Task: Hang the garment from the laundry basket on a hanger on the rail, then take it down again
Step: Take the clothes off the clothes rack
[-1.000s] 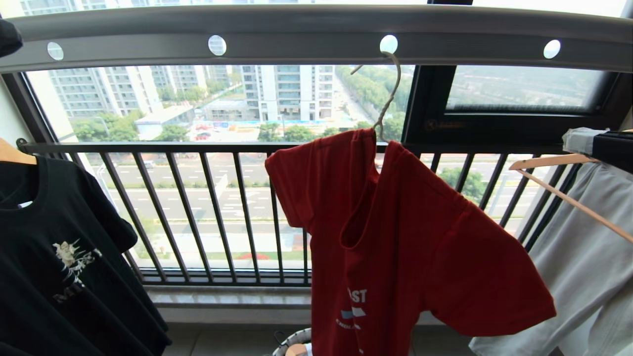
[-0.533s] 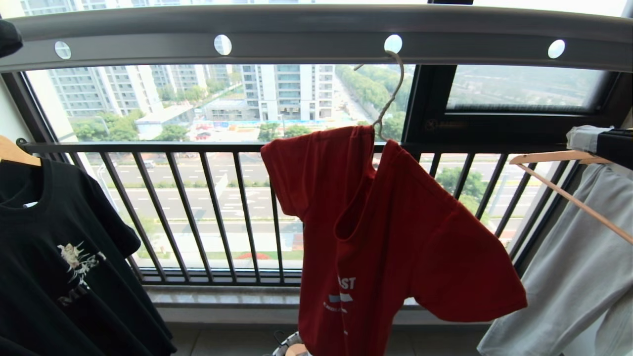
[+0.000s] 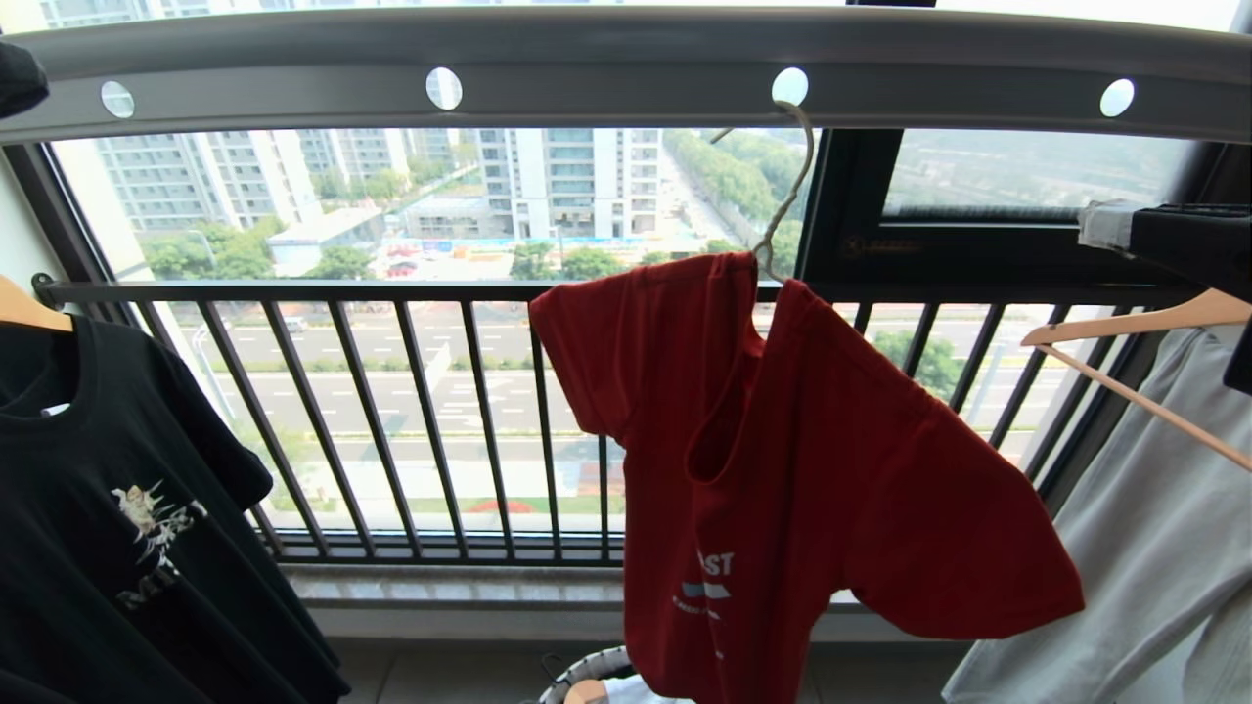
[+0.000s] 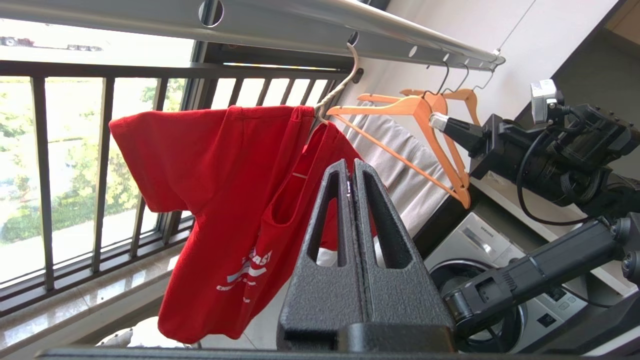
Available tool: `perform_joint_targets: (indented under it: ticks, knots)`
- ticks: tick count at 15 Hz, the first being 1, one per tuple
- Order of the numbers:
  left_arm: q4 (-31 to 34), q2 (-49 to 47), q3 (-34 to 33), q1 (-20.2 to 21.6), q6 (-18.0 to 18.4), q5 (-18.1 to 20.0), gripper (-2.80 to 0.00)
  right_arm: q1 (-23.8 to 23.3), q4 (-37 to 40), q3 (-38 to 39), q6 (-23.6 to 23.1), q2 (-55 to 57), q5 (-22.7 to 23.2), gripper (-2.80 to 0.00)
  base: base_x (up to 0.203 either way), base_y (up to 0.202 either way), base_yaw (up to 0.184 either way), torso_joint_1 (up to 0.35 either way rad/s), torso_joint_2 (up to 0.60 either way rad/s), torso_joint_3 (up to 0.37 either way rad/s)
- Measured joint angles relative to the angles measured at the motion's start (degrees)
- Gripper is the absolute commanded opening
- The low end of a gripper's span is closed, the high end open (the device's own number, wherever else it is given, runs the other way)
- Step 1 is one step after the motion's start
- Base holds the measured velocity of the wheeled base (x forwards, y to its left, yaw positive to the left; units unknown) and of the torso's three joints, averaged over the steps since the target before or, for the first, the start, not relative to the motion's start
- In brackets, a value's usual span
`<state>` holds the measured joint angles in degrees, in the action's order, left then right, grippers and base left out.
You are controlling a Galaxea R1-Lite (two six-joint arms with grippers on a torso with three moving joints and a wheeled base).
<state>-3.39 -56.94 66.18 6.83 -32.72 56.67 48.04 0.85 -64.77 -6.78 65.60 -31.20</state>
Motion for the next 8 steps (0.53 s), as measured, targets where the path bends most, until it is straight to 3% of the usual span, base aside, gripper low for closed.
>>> perform_joint_targets:
  ticks: [8]
  knots:
    - [0.00, 0.70, -0.06, 0.00, -0.03, -0.03, -2.80, -0.37, 0.09, -1.79, -3.44, 6.62, 0.61, -2.80, 0.000, 0.000, 0.000, 0.000, 0.00, 0.000]
